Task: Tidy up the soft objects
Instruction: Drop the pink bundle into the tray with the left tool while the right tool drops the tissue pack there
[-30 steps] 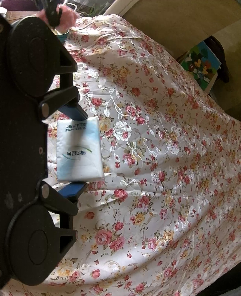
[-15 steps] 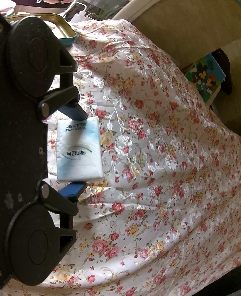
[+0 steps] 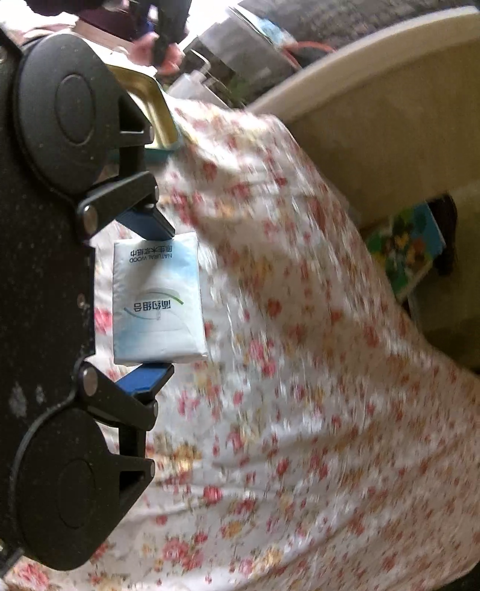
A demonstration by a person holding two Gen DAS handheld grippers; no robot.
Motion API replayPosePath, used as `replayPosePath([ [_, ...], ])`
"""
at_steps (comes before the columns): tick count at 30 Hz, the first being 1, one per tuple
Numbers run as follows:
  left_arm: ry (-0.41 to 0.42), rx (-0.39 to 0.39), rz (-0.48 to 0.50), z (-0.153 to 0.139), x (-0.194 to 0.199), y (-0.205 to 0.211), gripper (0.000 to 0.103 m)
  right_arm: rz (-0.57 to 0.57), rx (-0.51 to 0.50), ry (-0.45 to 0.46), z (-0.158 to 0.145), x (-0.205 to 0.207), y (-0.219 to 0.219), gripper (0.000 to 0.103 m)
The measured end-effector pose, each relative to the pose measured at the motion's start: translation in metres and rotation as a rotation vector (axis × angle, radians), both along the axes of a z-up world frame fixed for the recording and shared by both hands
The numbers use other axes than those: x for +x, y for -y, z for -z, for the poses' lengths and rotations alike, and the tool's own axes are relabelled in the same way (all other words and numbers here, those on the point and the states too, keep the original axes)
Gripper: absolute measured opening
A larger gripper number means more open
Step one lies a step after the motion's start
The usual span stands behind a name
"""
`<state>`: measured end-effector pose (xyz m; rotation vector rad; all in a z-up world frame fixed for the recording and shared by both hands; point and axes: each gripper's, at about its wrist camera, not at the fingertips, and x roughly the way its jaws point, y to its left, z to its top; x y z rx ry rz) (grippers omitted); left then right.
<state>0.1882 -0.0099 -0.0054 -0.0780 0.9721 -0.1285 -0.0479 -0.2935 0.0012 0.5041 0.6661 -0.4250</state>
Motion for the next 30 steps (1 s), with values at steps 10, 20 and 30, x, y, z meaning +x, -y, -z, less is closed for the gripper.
replayPosePath([
  [10,0.062,-0.013,-0.034,-0.013,-0.007,-0.023,0.064,-0.204,0.022,-0.024,-0.013,0.052,-0.092,0.072],
  [20,0.089,-0.031,-0.085,-0.025,-0.013,-0.054,0.065,-0.283,0.027,-0.033,-0.041,0.14,-0.146,0.072],
  [30,0.031,-0.121,-0.121,-0.025,-0.012,-0.077,0.065,-0.297,0.014,-0.027,-0.052,0.17,-0.162,0.083],
])
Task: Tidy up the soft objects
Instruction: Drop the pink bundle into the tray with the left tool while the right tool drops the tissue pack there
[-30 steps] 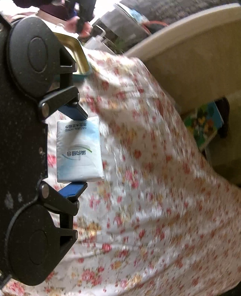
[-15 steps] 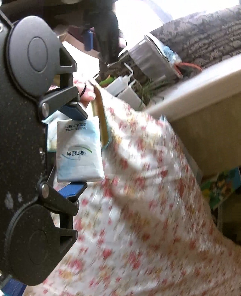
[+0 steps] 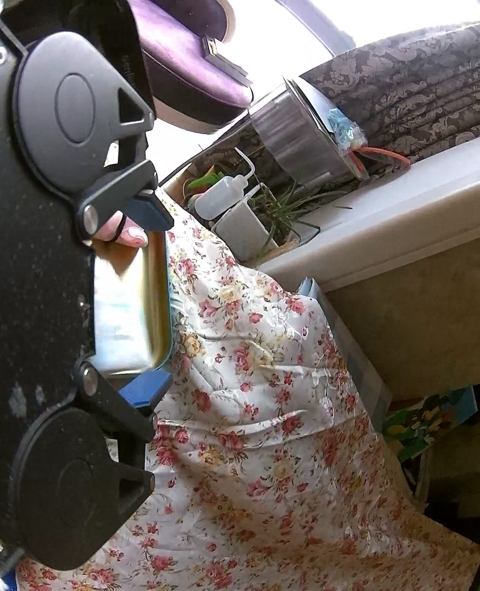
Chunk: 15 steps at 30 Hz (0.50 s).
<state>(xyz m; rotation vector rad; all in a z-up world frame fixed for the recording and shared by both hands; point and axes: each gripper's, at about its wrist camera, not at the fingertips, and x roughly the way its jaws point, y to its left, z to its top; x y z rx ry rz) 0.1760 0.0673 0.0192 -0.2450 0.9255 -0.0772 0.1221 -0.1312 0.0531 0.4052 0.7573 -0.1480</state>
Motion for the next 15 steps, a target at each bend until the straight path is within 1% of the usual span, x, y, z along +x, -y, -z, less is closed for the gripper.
replayPosePath([
  [6,-0.01,0.004,0.025,-0.001,-0.006,0.006,0.065,0.015,-0.02,-0.002,0.006,-0.03,0.014,0.083],
  [10,-0.008,0.009,0.062,-0.006,-0.016,0.015,0.065,0.049,-0.039,-0.002,0.008,-0.061,0.035,0.083],
  [15,-0.006,0.026,0.123,-0.015,-0.035,0.031,0.065,0.126,-0.045,0.006,0.008,-0.111,0.07,0.083],
])
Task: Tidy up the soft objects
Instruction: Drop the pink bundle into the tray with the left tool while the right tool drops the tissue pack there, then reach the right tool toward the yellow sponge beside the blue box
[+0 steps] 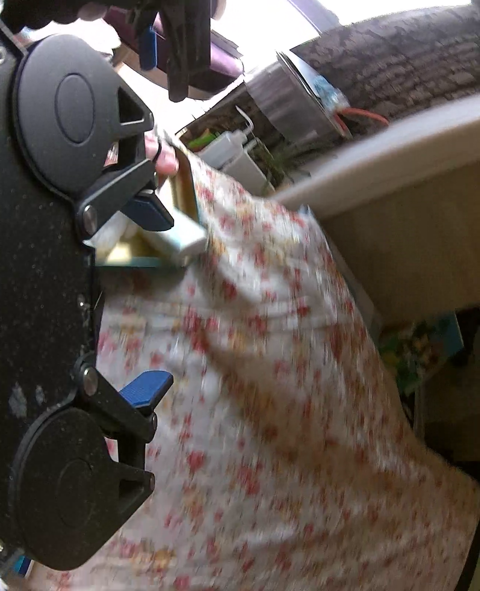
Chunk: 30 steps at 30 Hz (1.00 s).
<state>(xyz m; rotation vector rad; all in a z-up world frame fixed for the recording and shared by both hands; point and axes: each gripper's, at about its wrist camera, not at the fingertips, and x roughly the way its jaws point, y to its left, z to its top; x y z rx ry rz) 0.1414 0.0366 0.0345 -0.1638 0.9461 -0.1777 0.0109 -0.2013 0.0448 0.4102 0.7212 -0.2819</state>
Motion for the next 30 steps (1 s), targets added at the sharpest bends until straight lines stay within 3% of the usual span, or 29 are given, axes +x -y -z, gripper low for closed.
replayPosePath([
  [6,0.014,0.016,0.113,-0.014,-0.031,0.028,0.066,0.118,0.003,0.002,0.007,-0.062,0.043,0.084],
  [10,0.056,0.036,0.201,-0.026,-0.056,0.049,0.079,0.168,-0.031,-0.013,0.018,-0.098,0.059,0.084],
  [17,0.039,0.006,0.345,-0.034,-0.093,0.075,0.079,0.209,-0.043,-0.056,0.044,-0.138,0.073,0.084],
  [26,-0.055,-0.065,0.424,-0.023,-0.12,0.083,0.079,0.078,-0.159,-0.065,0.045,-0.138,0.033,0.091],
  [30,-0.036,-0.049,0.414,-0.027,-0.121,0.082,0.079,0.017,-0.207,-0.114,0.057,-0.129,0.012,0.091],
])
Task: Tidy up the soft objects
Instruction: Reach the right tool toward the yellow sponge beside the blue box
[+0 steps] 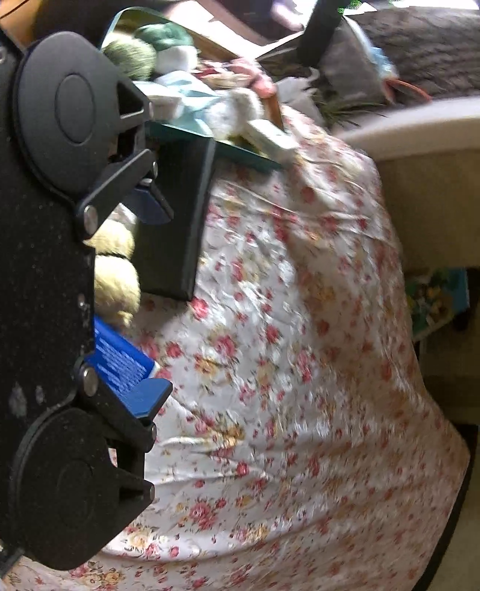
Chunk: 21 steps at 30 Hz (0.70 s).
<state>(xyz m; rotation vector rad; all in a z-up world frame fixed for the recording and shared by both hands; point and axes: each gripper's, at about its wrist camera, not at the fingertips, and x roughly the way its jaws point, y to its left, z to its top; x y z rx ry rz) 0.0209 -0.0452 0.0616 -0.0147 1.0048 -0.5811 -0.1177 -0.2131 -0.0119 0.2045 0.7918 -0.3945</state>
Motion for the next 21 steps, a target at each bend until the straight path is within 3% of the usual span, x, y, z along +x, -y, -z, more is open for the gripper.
replayPosePath([
  [6,-0.023,-0.022,-0.007,-0.001,0.006,-0.004,0.079,-0.028,0.001,-0.095,0.021,0.017,-0.012,0.091],
  [21,-0.062,-0.091,0.03,-0.007,0.003,-0.007,0.079,-0.101,-0.143,-0.228,0.057,0.039,-0.044,0.091],
])
